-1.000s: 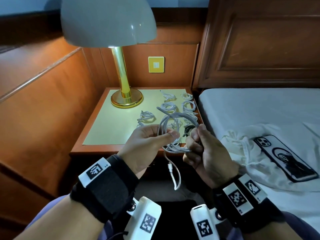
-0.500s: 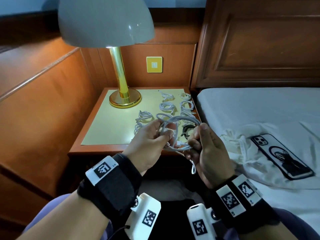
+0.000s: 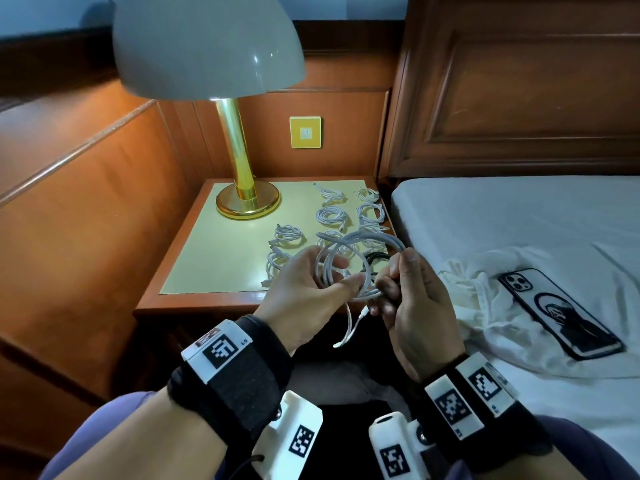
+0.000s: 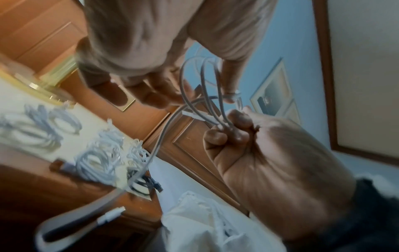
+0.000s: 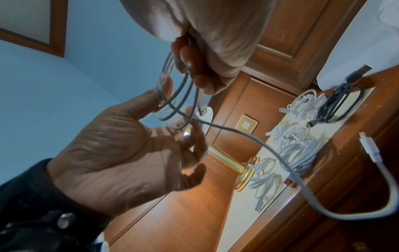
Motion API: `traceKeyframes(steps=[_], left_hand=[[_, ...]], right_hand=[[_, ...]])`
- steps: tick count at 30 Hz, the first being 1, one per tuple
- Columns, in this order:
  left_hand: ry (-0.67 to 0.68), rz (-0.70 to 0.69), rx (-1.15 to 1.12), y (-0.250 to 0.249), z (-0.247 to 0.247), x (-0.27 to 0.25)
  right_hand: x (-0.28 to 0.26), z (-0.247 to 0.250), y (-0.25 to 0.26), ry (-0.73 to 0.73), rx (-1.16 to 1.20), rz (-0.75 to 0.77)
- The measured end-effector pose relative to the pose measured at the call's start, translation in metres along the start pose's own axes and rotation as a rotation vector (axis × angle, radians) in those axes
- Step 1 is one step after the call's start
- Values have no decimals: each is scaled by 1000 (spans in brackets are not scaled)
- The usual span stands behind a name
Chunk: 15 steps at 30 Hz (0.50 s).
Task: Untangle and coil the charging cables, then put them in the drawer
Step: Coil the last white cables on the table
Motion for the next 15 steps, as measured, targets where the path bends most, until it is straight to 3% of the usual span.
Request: traceKeyframes(steps=[3,6,9,12,15], left_hand=[[7,207,-112,5,-4,-3],[133,446,-407,9,-13,-10],[352,488,-662,-1,-20,-17],[443,469,-652,-7,-14,-21],[279,434,-413,4,5,-14]], right_hand=[[0,2,2,-22,-41,60],[-2,2,7,-44,-178,189],[-10,-1,20,-117,-389,391],[-6,12,35,-241,-402,464],[0,29,48,-318,-369,491]])
Point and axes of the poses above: each hand's wrist, its own x-axis towards the middle knuckle, its own z-axis out of the back of the hand, y = z × x, the point moved 5 cm from there along x, towards the middle knuckle, and after that the axes turned 15 degrees about -z, right-handed, at the moved point
